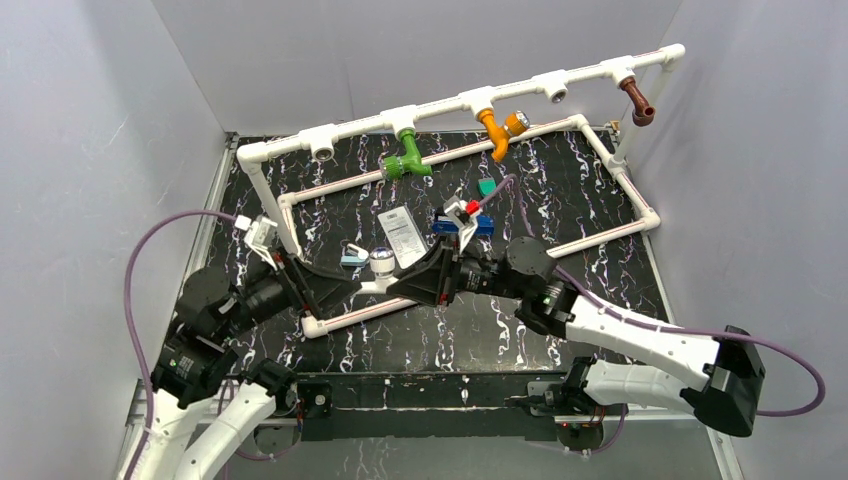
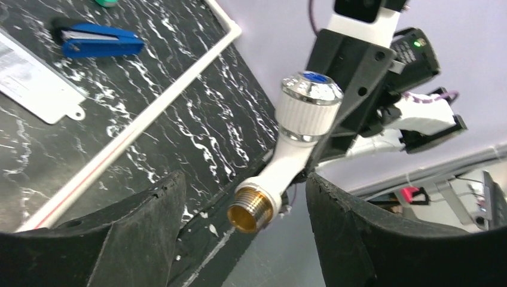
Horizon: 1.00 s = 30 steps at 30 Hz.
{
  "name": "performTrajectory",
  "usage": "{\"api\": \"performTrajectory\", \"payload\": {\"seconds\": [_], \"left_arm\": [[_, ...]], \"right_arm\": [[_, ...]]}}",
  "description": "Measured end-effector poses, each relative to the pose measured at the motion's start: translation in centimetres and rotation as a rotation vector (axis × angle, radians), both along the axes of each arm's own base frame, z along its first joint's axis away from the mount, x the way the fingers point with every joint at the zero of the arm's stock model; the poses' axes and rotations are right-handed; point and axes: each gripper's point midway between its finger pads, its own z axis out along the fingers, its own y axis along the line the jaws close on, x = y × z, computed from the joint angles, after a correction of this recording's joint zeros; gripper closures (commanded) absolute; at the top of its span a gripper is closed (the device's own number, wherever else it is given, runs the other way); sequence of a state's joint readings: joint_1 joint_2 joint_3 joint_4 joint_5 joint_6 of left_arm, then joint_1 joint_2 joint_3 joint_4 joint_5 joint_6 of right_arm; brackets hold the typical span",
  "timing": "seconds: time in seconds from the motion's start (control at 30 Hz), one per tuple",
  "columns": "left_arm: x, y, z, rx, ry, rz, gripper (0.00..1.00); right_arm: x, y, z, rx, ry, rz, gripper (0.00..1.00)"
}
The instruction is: Install the water faucets
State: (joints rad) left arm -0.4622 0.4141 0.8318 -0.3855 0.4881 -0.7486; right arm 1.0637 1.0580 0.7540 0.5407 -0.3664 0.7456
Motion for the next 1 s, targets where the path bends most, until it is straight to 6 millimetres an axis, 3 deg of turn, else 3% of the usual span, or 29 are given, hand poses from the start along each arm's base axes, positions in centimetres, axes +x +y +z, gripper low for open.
{"api": "performTrajectory", "payload": {"seconds": [0.33,0.53,0.73,0.83,1.0], "left_arm": [[4.9,2.3,4.0,0.252,-0.080,0.184,0.32],[9.3,3.9,8.3,0.376,-0.156,0.337,0.32],[14.5,6.2,10.8,0.534,-0.228,0.521,0.36],[17.2,7.1,11.5,0.610,-0.251,0.605,0.37],[21.3,7.8,10.6,0.742,-0.260,0.695,0.37]], "right_arm": [[1.3,-2.6,2.9,-0.026,-0.138,-0.145,0.99],[2.1,-2.9,3.8,-0.071,-0.195,-0.190,0.99],[2.7,-2.4,4.6,-0.101,-0.242,-0.197,0.99],[2.8,-2.1,4.6,-0.109,-0.253,-0.191,0.99],[3.2,-1.4,4.2,-0.140,-0.262,-0.184,0.99]]}}
